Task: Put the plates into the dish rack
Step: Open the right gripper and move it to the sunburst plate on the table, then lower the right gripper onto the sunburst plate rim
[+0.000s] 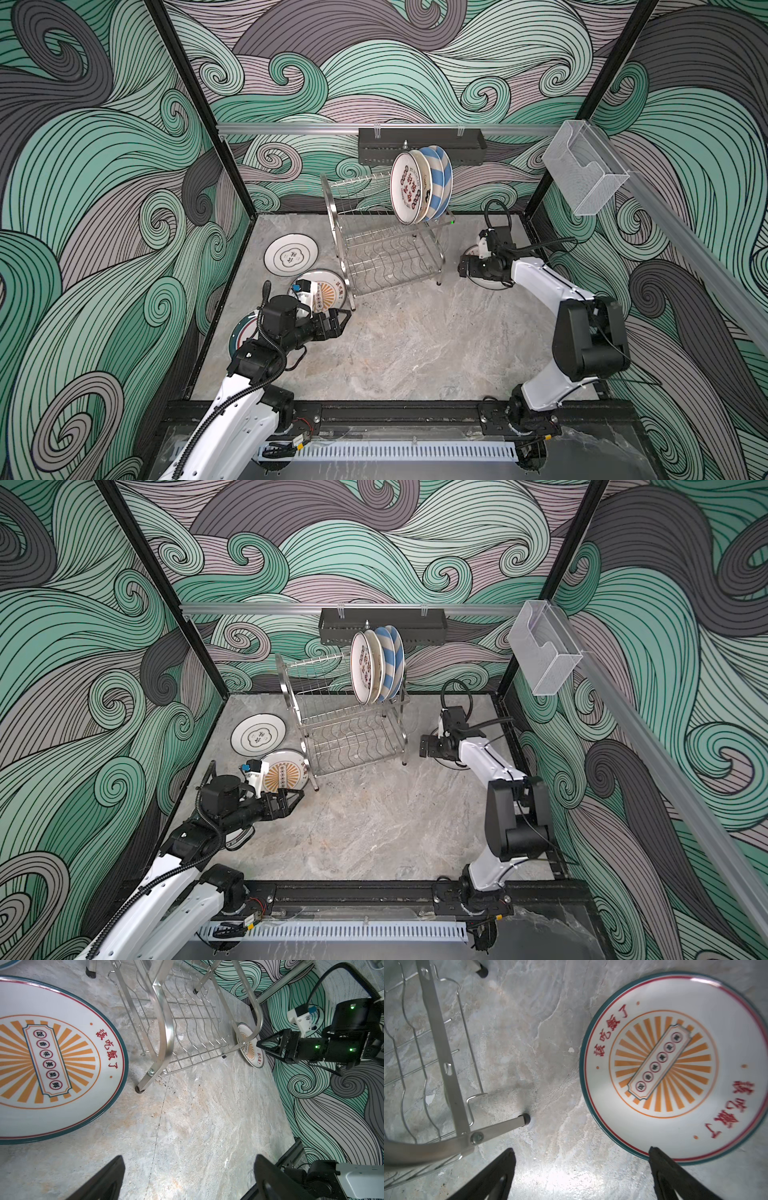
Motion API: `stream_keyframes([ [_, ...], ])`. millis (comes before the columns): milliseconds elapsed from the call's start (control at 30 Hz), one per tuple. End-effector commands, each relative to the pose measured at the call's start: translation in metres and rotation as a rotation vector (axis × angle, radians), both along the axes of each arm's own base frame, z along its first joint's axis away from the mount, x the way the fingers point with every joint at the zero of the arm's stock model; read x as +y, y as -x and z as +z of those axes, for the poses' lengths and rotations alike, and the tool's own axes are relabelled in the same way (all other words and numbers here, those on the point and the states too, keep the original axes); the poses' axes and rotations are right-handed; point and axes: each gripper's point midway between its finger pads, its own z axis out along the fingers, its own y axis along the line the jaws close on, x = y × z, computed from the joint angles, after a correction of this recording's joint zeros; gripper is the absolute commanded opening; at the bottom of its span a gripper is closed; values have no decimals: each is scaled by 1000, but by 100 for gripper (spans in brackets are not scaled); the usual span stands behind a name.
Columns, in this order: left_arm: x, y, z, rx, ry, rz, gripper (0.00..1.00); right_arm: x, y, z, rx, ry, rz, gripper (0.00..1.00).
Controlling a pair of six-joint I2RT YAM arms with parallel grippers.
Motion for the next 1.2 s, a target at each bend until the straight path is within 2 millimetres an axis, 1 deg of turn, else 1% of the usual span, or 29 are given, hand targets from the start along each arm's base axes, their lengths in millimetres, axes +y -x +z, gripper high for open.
stream_keyframes([
  [0,3,-3,5,-16,-3,23,99,12,0,-7,57,-61,46,100],
  [133,2,-4,5,-16,-2,20,99,6,-5,-26,92,-40,33,100],
  [200,2,-4,3,-12,-6,23,99,3,-6,-31,97,-46,20,100],
  [333,3,-5,-1,1,-12,26,98,2,-12,-36,101,-81,7,100],
  [533,4,-5,-1,-1,-19,34,99,-4,-19,-46,121,-109,-19,100],
  [667,4,-6,-2,3,-20,34,99,-3,-20,-53,144,-130,-15,99],
  [933,4,-7,-3,5,-19,34,99,-5,-14,-61,172,-128,-21,100],
  [1167,2,-8,-4,11,-16,29,99,4,5,-69,200,-196,-34,100],
])
